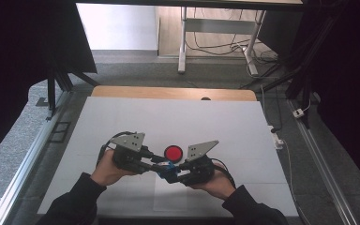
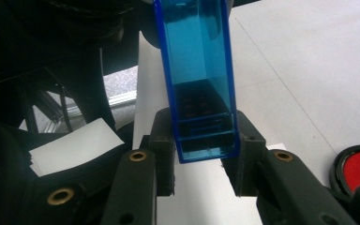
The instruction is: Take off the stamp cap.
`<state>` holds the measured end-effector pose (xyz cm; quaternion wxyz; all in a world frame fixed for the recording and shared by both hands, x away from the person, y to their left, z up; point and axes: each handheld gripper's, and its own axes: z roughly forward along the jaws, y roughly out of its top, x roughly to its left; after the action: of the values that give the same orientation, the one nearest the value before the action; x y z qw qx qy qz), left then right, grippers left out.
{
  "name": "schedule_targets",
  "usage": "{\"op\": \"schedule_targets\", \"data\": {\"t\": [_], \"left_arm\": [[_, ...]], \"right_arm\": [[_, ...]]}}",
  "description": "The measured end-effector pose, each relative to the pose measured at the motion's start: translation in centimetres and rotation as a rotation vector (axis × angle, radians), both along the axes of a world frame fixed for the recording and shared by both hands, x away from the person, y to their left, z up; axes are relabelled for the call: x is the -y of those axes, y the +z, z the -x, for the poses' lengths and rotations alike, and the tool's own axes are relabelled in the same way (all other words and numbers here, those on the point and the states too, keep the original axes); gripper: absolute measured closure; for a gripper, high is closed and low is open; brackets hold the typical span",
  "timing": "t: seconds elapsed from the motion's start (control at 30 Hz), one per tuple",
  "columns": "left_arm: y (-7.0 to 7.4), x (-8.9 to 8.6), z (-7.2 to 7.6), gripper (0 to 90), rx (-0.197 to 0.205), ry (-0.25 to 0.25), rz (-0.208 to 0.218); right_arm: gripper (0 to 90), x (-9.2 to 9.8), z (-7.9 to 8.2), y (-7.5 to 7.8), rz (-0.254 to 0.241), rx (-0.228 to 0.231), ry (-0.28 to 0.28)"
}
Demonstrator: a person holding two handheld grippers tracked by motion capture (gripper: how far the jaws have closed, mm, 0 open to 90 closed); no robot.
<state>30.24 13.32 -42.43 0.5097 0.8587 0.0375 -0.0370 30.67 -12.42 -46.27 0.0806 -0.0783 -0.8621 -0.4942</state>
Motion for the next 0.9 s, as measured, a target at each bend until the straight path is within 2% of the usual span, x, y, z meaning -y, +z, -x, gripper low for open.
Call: {"op": "schedule_targets", "data": {"t": [0.37,0.53,0.9], "left_arm": [[0.10,-0.25,-0.04,70.7,-0.012,-0.011,0.046],[0.09,-0.23,-0.06,70.7,-0.017,-0.016,0.043],[0.19,-0.10,0.07,70.8,0.001,-0.014,0.015]], "right_arm": [[69.3,0.21,0.14,0.58,-0.018,0.014,0.017],[69.5,0.20,0.21,0.63,-0.015,0.011,0.018],[69.5,0.12,0.23,0.53,0.005,-0.002,0.012]]}}
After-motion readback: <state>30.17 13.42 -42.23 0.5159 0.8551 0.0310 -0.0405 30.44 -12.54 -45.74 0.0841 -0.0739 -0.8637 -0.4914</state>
